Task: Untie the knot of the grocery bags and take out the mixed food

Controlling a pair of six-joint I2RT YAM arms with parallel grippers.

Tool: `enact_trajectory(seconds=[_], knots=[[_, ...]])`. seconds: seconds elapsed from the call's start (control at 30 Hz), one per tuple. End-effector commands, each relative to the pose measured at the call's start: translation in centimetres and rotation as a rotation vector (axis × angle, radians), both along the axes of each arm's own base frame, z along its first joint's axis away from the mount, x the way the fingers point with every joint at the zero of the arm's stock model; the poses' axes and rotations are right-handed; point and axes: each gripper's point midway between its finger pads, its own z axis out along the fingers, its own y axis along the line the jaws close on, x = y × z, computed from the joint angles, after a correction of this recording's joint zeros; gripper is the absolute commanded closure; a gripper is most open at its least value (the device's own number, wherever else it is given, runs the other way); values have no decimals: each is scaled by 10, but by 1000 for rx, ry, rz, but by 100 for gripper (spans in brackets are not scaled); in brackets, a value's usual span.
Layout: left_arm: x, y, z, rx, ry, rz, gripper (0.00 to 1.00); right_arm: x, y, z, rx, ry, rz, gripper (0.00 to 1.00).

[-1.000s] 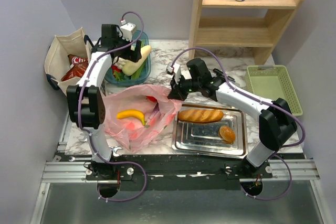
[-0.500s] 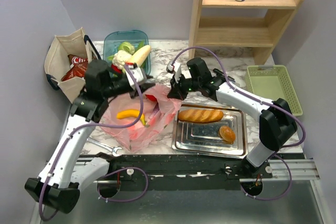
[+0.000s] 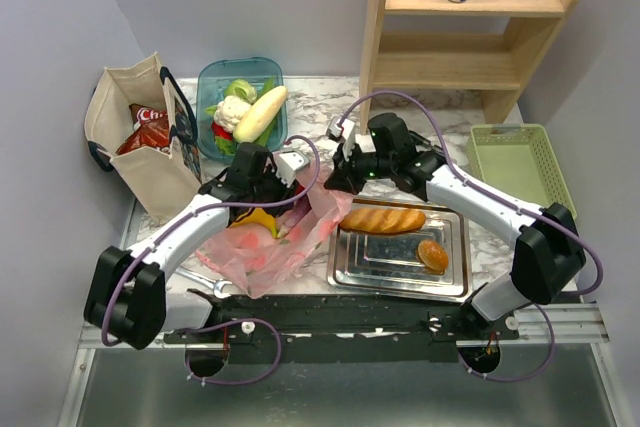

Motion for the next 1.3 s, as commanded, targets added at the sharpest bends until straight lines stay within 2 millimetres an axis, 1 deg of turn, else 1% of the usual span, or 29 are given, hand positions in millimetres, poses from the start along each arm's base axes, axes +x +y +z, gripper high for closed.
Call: enact_trajectory(seconds=[0.0,0.07,0.13,0.27,0.3,0.4,0.47,0.57,0.67,0.73,0.83,0.93,1.0,1.07,1.17,1.23,1.27], knots=[[13,-8,-10,32,-1,60,62,-7,-5,0,11,9,-2,99],[12,-10,-20,38,37,84,59,-7,-8,-2,6,7,-10,99],[16,-8,-29,68,66,131,58,-6,-9,-2,4,6,-17,99],[19,-7,-41,127,114,172,49,0,-10,-5,5,23,-47,99],[19,-8,-44,144,117,166,48,2,-11,-5,7,29,-57,99],[12,-7,-46,172,88,118,49,9,-12,-11,4,53,-96,99],[7,-4,-48,198,42,73,54,13,-13,-14,11,81,-119,99],[0,-2,-49,231,16,9,55,15,-14,-21,21,119,-142,99],[-5,-7,-44,211,-14,-45,53,14,-15,-27,15,128,-143,99],[-11,-15,-38,181,-61,-98,53,13,-15,-31,17,158,-159,99],[-18,-21,-47,230,-93,-145,51,12,-17,-34,16,168,-161,99],[-17,-14,-63,303,-22,-106,46,13,-19,-34,13,166,-169,99],[-15,-9,-72,344,-2,-91,41,14,-21,-35,11,170,-175,99],[-14,-1,-81,391,8,-72,38,14,-22,-35,10,172,-178,99],[-16,6,-87,418,24,-60,38,14,-24,-35,9,175,-181,99],[-19,7,-86,419,33,-55,42,15,-25,-34,8,175,-182,99],[-19,8,-84,417,35,-51,45,14,-25,-35,6,177,-179,99]])
